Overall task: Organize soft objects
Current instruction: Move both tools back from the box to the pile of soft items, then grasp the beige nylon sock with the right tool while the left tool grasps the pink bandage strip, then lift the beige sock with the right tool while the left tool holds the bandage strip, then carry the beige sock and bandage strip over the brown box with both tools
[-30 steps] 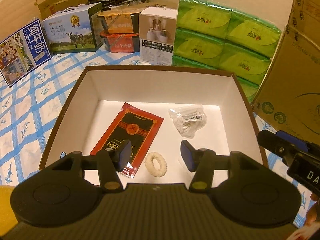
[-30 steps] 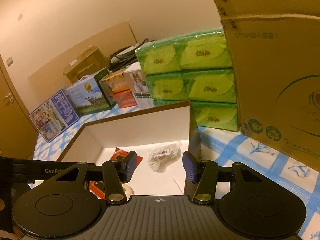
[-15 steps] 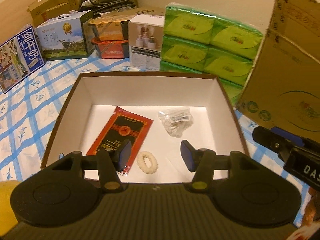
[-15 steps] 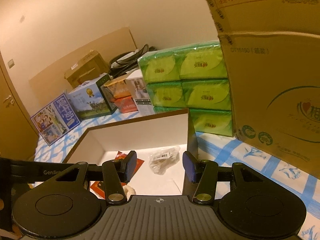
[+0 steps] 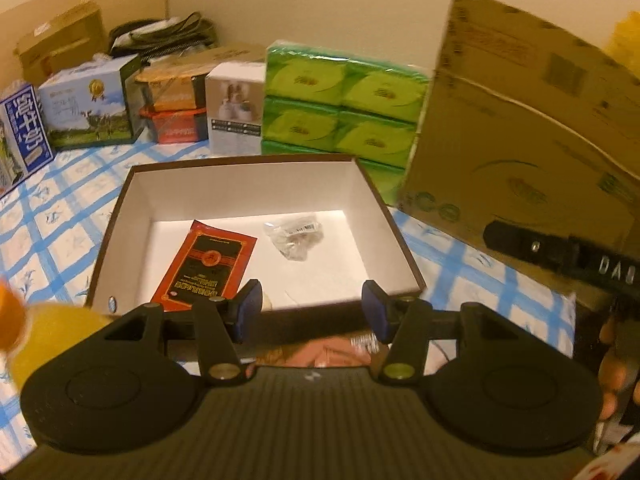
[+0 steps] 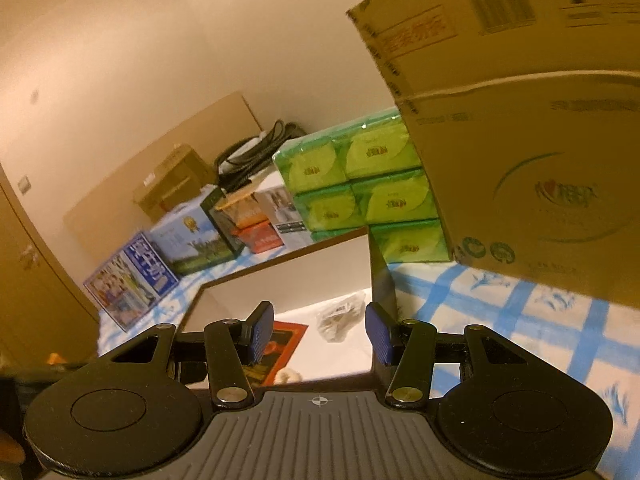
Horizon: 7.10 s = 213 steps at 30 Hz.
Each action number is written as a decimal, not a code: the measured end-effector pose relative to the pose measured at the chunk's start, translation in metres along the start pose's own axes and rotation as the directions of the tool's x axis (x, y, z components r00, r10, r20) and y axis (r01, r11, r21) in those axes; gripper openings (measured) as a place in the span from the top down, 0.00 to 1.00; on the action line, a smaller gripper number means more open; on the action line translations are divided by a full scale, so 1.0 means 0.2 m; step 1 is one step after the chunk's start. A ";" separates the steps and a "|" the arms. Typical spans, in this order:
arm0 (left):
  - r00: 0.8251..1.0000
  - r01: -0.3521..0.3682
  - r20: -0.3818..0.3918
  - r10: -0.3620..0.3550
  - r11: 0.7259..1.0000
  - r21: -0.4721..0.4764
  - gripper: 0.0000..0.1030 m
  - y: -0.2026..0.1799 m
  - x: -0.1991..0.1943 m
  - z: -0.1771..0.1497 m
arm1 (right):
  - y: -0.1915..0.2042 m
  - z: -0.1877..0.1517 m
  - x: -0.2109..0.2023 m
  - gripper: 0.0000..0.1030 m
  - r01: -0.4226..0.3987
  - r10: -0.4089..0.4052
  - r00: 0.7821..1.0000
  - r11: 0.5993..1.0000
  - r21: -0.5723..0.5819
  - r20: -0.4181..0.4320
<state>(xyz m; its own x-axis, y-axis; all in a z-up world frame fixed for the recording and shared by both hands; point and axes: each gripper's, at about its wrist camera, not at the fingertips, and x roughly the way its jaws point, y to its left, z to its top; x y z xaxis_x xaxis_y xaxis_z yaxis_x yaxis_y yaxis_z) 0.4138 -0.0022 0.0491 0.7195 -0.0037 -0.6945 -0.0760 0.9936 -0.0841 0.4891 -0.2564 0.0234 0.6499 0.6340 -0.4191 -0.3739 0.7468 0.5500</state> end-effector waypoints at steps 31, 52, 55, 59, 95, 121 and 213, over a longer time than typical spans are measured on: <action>0.999 0.004 -0.046 -0.006 0.999 -0.032 0.42 0.60 -0.87 -0.85 | 0.37 -0.76 -0.74 0.50 -0.024 0.013 0.986 0.998 -0.063 -0.168; 0.972 0.006 -0.235 -0.009 1.000 -0.011 0.42 0.55 -0.69 -1.27 | 0.34 -1.32 -0.63 0.50 0.035 -0.140 0.889 0.970 -0.241 -0.435; 0.967 0.015 -0.255 -0.018 1.000 -0.013 0.42 0.54 -0.66 -1.30 | 0.38 -1.37 -0.59 0.50 0.023 -0.173 0.874 0.948 -0.318 -0.453; 0.962 0.027 -0.271 -0.029 1.000 -0.011 0.42 0.52 -0.62 -1.31 | 0.42 -1.43 -0.54 0.50 0.012 -0.202 0.864 0.924 -0.383 -0.462; 0.967 0.135 -0.250 -0.046 0.926 0.353 0.53 0.06 -0.37 -1.52 | 0.27 -1.53 -0.55 0.88 0.096 -0.277 0.844 0.921 -0.379 -0.460; 0.974 0.129 -0.220 -0.063 0.945 0.301 0.76 0.13 -0.37 -1.49 | 0.33 -1.57 -0.44 0.64 0.089 -0.299 0.859 0.886 -0.455 -0.415; 0.987 -0.100 0.144 0.072 0.976 0.193 0.77 1.23 -0.07 -0.08 | 0.43 -0.14 0.28 0.89 -0.029 -0.026 0.990 0.922 -0.387 -0.136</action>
<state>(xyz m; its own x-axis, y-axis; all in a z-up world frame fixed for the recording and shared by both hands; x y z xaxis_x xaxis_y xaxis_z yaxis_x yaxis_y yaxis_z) 0.3748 0.2415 0.0265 0.8042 0.0843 -0.5884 -0.0127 0.9921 0.1249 0.4750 -0.1501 0.0273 0.5632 0.6358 -0.5278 -0.6195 0.7476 0.2394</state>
